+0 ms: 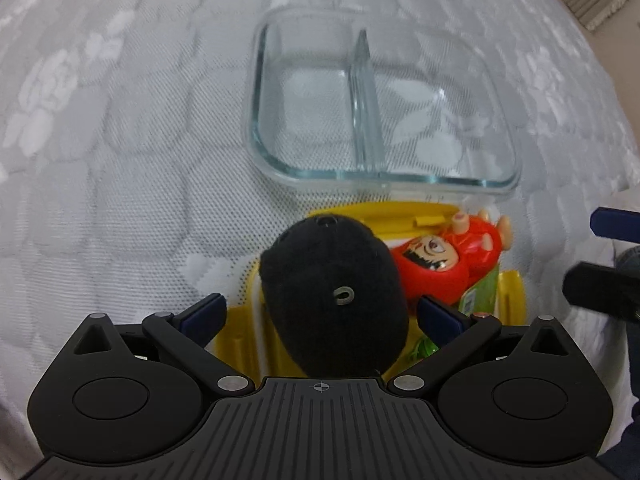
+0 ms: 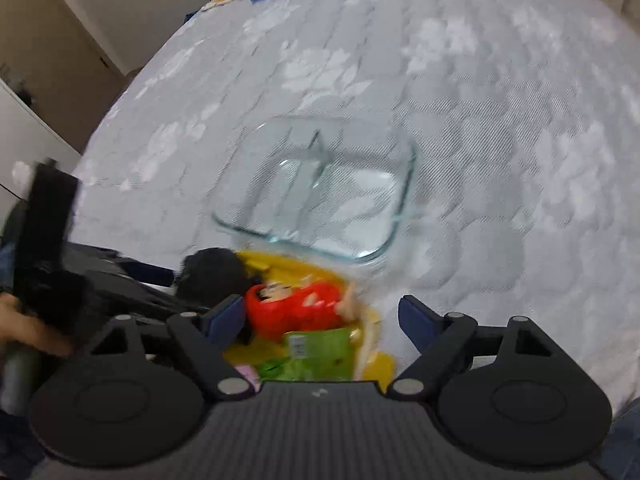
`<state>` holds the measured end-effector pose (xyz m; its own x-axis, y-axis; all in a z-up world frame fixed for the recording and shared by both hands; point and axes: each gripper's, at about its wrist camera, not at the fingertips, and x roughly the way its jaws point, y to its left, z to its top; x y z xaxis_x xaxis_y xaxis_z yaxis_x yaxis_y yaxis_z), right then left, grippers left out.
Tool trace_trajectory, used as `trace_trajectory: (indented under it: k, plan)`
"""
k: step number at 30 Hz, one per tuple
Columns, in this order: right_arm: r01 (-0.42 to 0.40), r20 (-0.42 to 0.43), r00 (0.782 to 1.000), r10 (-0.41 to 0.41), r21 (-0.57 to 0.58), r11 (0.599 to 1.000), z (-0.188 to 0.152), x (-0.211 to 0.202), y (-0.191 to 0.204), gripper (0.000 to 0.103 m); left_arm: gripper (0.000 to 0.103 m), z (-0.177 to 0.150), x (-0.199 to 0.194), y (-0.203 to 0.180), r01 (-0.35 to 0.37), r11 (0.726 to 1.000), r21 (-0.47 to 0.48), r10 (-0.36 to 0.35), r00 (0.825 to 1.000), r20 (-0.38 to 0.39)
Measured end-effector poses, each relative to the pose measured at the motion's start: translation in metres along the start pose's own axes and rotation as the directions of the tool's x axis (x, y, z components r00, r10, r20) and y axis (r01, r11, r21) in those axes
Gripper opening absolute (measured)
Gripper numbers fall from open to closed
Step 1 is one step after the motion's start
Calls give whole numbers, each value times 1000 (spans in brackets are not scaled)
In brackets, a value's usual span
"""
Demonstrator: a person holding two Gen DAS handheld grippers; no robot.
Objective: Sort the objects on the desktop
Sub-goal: 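Close the left tool on the black plush cat and lift it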
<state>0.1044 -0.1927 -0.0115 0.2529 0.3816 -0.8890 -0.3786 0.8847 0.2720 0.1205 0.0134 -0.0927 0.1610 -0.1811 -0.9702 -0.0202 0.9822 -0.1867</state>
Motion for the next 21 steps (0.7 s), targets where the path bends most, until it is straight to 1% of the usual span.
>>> trace_trajectory:
  k: [2,4,5,6,9,12,13,16,18,20,21]
  plan:
    - [-32,-4,999,32,13,999,4,-1,5,89,102,1,5,2,24,1000,-16,-24,999,-20]
    - [-41,5,999,41,15,999,8,-2,10,91,94,1,9,5,58,998,-29,-59,997,-41]
    - [-33,9,999,33,16,999,10,-2,11,92,71,1,11,6,77,997,-31,-78,996,-53]
    - [-26,13,1000,26,18,1000,12,-2,12,92,68,0,12,7,89,995,-36,-91,994,-67]
    - [-11,6,1000,11,52,999,16,2,9,92,66,-4,7,13,119,991,-57,-123,990,-64]
    - [-16,-21,1000,19,132,991,17,6,-3,92,66,-6,-11,19,171,982,-81,-175,983,-49]
    - [-22,-29,999,27,166,986,16,7,-8,92,66,-6,-19,20,190,979,-75,-193,981,-35]
    - [-43,-39,998,56,277,960,14,8,-26,92,66,-2,-51,20,233,972,-35,-231,972,43]
    - [-57,-38,996,75,346,937,13,8,-37,93,66,7,-73,22,237,971,-13,-234,964,125]
    - [-70,-34,995,92,403,912,13,8,-46,93,66,20,-90,22,217,976,2,-212,953,216]
    - [-74,-33,995,96,421,904,13,8,-49,93,67,28,-97,23,202,979,11,-198,945,262]
